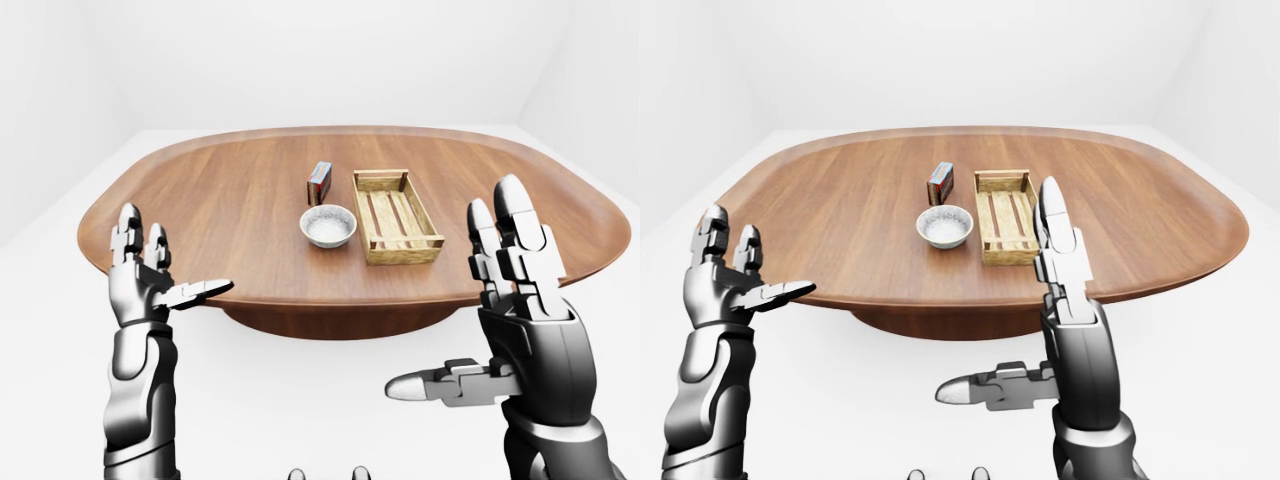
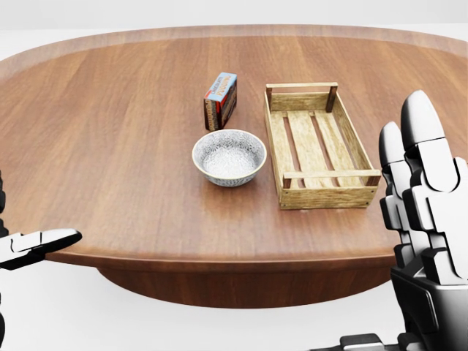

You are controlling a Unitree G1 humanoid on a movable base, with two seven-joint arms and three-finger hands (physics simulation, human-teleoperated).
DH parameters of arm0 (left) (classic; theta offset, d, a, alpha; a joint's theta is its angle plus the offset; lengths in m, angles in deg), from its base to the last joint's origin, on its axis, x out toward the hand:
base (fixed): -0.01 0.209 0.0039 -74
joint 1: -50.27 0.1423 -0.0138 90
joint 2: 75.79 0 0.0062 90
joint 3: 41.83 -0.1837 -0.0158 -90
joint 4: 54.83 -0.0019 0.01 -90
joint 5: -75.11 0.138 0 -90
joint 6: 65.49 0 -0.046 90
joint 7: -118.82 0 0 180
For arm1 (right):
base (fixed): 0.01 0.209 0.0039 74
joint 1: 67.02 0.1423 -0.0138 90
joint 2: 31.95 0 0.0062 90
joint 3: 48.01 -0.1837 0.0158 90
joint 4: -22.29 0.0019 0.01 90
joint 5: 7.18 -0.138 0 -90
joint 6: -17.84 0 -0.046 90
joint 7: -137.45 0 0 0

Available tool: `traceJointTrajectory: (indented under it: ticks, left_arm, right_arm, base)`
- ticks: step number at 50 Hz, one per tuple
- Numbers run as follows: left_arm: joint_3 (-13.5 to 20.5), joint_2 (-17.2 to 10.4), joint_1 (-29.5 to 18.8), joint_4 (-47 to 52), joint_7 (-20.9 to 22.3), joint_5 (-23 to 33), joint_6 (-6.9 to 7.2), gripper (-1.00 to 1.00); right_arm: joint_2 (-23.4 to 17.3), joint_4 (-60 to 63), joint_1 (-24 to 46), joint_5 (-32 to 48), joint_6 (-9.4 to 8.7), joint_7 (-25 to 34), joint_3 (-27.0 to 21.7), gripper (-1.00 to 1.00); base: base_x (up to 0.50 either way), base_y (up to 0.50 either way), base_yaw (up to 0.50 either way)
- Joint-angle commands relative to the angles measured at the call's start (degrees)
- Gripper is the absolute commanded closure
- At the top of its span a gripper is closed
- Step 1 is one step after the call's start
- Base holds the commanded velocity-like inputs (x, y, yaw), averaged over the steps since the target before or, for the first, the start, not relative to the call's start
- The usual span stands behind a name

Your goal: Pick up the bowl on the left and put it in the tray.

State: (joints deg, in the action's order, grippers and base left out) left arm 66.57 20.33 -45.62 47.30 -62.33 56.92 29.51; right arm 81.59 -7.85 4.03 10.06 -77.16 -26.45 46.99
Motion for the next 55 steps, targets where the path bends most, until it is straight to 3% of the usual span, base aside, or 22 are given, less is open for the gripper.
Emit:
traceJointTrajectory:
  ticks: [1,9,55]
  left_arm:
    - [0.12,0.61,0.35,1.2,0.01,-0.11,0.0,-1.0]
    - [0.41,0.62,0.41,1.64,0.05,-0.34,0.0,-1.0]
    - [0.56,0.67,0.59,2.24,0.21,-0.77,0.0,-1.0]
  right_arm:
    - [0.87,0.14,0.01,1.53,0.0,0.37,0.67,-1.0]
    - [0.95,0.13,-1.31,0.94,0.0,1.58,1.9,-1.0]
    - [-2.98,0.13,0.63,-0.49,0.0,-1.09,2.25,-1.0]
  base:
    - [0.0,0.0,0.0]
    - [0.08,0.0,0.0]
    - [0.5,0.0,0.0]
